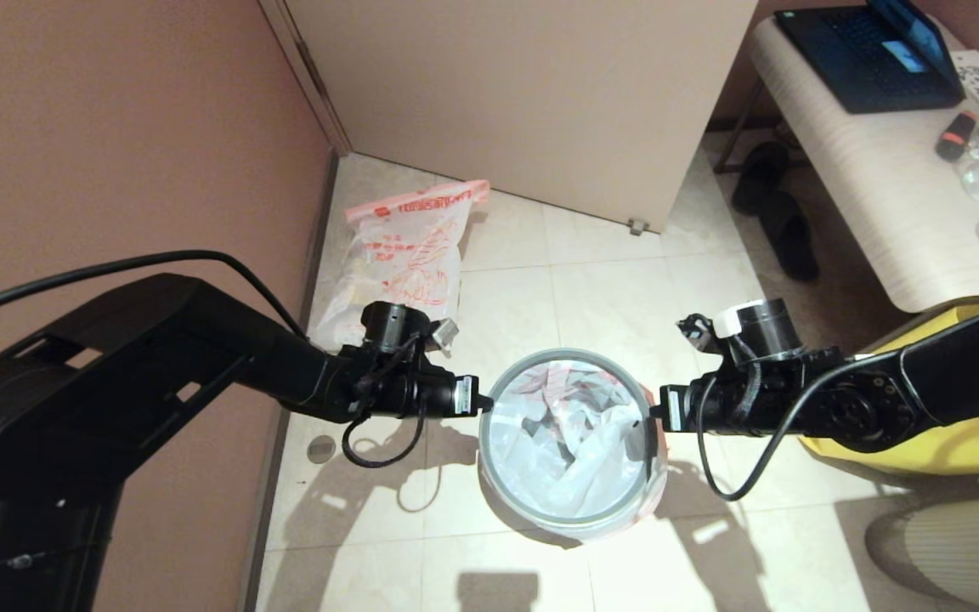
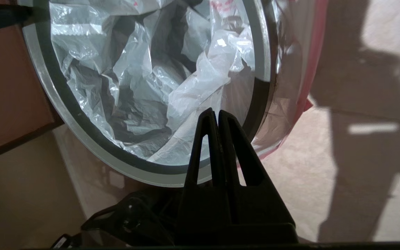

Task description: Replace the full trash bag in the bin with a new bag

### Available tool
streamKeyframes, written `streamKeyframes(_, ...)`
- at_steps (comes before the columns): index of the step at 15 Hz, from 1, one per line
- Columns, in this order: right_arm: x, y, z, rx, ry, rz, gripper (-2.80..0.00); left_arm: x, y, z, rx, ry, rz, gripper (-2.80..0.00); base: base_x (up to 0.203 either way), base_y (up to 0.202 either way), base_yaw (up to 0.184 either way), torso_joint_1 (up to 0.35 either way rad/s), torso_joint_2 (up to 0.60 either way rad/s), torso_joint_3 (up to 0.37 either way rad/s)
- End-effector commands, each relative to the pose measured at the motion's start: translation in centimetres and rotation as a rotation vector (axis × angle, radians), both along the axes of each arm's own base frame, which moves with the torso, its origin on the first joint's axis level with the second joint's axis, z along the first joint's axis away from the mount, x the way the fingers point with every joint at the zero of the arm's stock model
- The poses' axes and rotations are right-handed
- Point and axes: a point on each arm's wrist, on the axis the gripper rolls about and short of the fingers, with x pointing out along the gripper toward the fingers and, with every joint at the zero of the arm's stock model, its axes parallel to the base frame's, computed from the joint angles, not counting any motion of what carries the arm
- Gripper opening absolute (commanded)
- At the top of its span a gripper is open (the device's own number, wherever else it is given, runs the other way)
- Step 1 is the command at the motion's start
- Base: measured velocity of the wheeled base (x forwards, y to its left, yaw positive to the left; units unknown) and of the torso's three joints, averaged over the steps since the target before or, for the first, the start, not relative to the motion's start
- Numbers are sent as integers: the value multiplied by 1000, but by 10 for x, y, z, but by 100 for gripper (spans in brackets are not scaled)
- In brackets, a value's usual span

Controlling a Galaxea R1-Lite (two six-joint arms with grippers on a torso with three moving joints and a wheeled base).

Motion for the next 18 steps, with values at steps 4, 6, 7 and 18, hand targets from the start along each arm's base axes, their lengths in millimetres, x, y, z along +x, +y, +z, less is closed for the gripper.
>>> streamKeyframes(4, 35, -11, -70, -65, 111, 56, -280, 3, 4, -3, -11, 9, -3, -280, 0, 0, 0, 0, 0, 0)
streamKeyframes(6, 42, -18, -86, -77, 119, 48, -280, 4, 5, -5, -10, 12, -1, -280, 0, 0, 0, 0, 0, 0)
streamKeyframes(7, 44, -18, -92, -79, 119, 47, -280, 4, 4, -5, -10, 12, -3, -280, 0, 0, 0, 0, 0, 0)
streamKeyframes(18, -11, 9, 31, -24, -73, 121, -280, -13, 13, 29, -29, -36, 4, -280, 0, 0, 0, 0, 0, 0)
